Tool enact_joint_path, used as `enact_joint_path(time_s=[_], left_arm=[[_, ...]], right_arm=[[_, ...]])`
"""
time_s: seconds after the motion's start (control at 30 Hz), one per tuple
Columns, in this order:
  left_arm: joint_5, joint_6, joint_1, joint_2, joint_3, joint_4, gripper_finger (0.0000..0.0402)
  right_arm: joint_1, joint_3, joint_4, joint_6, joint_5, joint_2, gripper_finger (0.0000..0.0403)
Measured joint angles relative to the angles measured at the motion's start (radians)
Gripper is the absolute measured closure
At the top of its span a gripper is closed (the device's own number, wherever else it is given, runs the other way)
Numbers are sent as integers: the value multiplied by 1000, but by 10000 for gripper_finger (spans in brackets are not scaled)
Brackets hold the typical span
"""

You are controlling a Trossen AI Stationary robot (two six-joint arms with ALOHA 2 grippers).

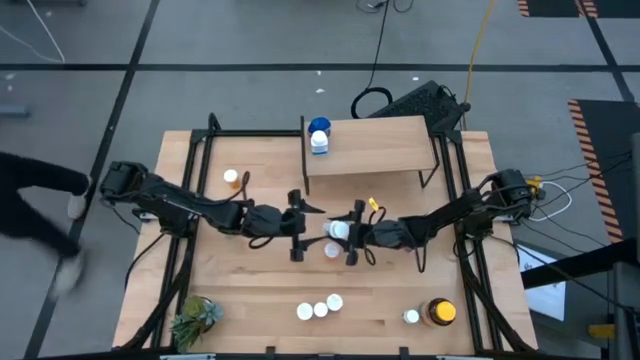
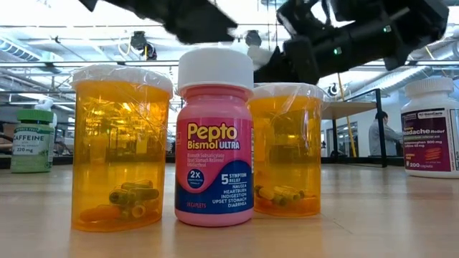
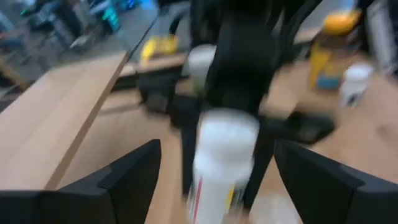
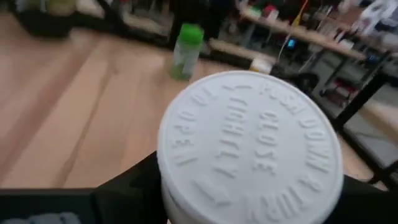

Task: Pick and place medicine bottles onto shelf by color
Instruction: Put the white bottle on the shelf

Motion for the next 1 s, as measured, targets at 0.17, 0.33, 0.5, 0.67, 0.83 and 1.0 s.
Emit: enact_joint_path(time_s=[0.17,0.33,0.5,0.67,0.83,1.0], left_arm=[[31,21,13,61,57,-48,83],[87,56,12,114,117,-106,82],[77,94,16,174,167,-150,82],[52,90,15,202,195,-172,89],[48,99,17,193,195,-170,129],[47,84,30,192,196,-172,178]], right_arm=[[4,38,-22,-4,0,-2,191],[2,39,-33,-11,-2,1,190],[1,40,-26,-14,-2,0,190],[1,38,-51,-14,-1,1,189],[1,40,-51,-13,-2,0,189],[1,40,-48,-9,-1,0,189]])
